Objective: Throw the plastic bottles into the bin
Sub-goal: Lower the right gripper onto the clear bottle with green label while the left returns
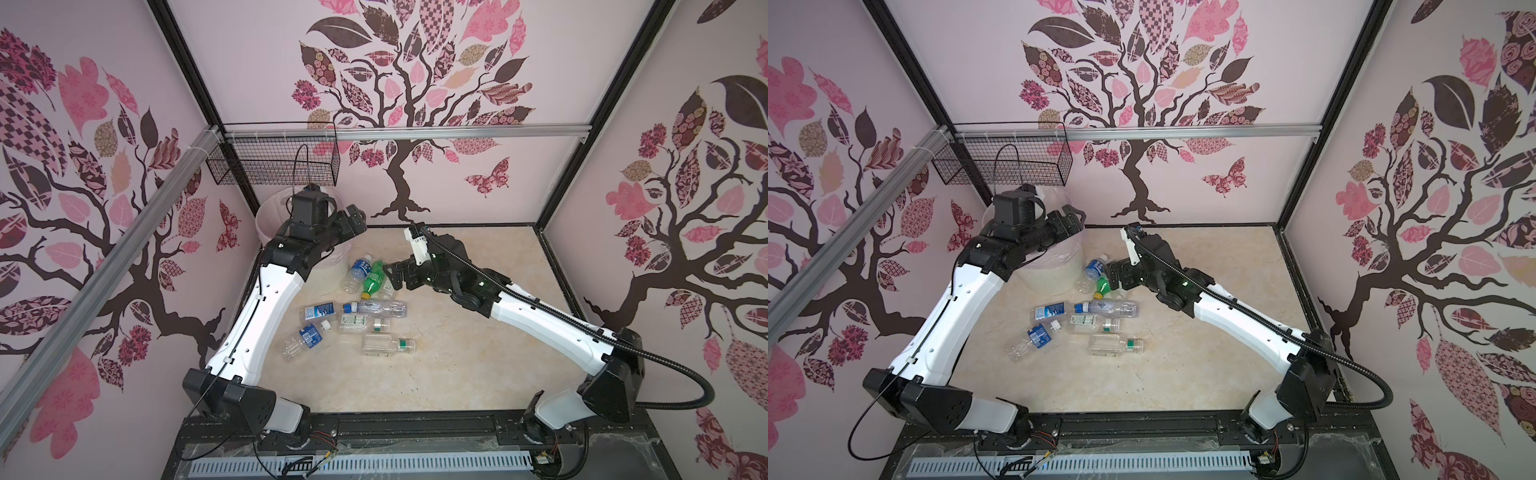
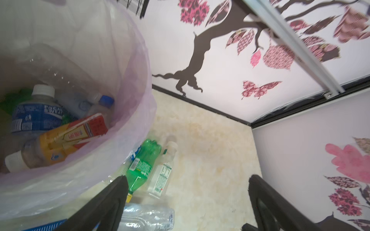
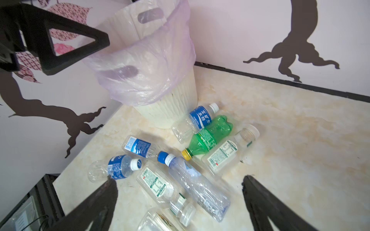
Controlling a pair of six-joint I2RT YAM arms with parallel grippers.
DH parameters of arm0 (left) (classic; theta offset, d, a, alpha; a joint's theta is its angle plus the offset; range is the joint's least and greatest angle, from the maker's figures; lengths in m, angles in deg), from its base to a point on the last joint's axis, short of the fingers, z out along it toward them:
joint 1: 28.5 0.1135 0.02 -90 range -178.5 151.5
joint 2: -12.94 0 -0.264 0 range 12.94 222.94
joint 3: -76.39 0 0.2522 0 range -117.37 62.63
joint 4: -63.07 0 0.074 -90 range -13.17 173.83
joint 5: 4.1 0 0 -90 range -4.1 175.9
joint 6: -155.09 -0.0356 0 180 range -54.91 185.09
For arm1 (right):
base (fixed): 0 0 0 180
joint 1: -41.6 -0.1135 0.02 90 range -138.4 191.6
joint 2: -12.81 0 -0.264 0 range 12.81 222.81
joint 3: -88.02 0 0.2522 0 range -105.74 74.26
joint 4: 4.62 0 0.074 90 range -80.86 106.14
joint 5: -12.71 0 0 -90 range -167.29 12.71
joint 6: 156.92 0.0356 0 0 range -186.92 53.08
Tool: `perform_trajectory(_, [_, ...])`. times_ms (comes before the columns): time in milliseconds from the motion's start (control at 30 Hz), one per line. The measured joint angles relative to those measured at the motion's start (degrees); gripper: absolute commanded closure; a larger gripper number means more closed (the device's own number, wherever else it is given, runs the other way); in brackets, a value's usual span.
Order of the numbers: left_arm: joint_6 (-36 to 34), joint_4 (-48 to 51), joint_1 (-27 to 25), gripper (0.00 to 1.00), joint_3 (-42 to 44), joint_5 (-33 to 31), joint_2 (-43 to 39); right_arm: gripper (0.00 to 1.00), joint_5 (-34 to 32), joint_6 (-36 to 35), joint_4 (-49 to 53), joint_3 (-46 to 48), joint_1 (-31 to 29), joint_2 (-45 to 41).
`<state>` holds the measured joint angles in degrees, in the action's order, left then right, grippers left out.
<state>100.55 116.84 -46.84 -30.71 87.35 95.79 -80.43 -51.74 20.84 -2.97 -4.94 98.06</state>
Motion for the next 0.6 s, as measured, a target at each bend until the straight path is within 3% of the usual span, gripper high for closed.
perform_trajectory(300, [-1.7, 1.9, -7.6, 0.03, 10.0, -2.1, -1.7, 0.0, -1.7, -1.2, -1.7, 15.0, 0.0, -5.5])
perform_trajectory(600, [-1.9, 2.3, -8.6, 0.03, 16.5, -1.7, -2.5, 0.0, -0.2, -1.5, -6.8, 31.7, -0.7, -5.9])
